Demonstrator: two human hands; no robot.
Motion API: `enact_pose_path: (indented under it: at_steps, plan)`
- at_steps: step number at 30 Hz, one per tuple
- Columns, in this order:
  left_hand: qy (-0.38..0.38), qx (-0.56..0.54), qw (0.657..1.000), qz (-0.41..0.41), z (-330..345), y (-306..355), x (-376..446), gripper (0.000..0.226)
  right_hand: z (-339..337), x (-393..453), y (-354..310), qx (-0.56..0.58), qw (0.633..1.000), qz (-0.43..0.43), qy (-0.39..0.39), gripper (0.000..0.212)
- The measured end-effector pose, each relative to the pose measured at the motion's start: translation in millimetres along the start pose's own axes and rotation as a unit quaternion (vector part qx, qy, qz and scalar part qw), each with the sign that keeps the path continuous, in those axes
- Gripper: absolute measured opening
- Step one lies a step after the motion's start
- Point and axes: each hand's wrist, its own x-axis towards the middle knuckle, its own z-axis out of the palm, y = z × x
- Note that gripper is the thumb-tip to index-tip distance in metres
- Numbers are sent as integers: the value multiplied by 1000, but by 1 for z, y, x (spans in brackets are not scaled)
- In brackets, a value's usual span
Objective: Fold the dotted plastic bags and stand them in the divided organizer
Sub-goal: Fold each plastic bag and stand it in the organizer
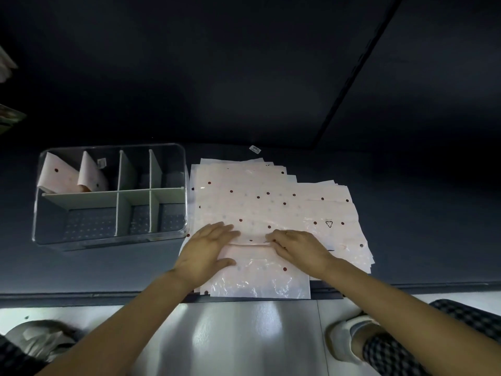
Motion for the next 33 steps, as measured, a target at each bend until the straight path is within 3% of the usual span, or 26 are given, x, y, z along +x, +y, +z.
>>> enact_pose_path:
  at_steps: [3,5,8,12,15,18,21,23,25,27,29,33]
  plan:
    - [30,-76,996,-19,-10,-6,-13,52,-9,-15,-2,95,993,-8,-74,17]
    - [34,-106,993,-38,-11,-7,-22,37,-11,-21,-3,141,985,-15,-102,6]
    - [22,-207,973,-96,-4,-4,-31,8,-11,-22,-4,218,967,5,-131,7]
    - [26,-348,918,-189,5,-1,-33,22,-16,-18,7,351,922,92,-134,13]
    - [54,-395,889,-226,6,3,-28,21,-16,-15,18,401,897,166,-87,15]
    - [72,-363,888,-274,9,8,-19,29,-8,-9,21,408,883,231,-23,17]
    - [99,-301,895,-313,10,18,-13,14,3,-1,22,378,883,276,20,24]
    - [144,-244,903,-324,12,30,-15,40,8,5,25,353,891,285,28,27]
    - [210,-147,931,-261,18,44,-20,55,11,9,26,335,897,287,21,27]
    - [230,-59,959,-154,29,55,-21,57,13,13,29,321,901,291,13,26]
    - [149,-13,985,-83,37,61,-18,59,14,15,31,313,902,298,8,22]
    - [24,75,994,-81,51,55,-2,72,18,16,33,313,898,310,8,23]
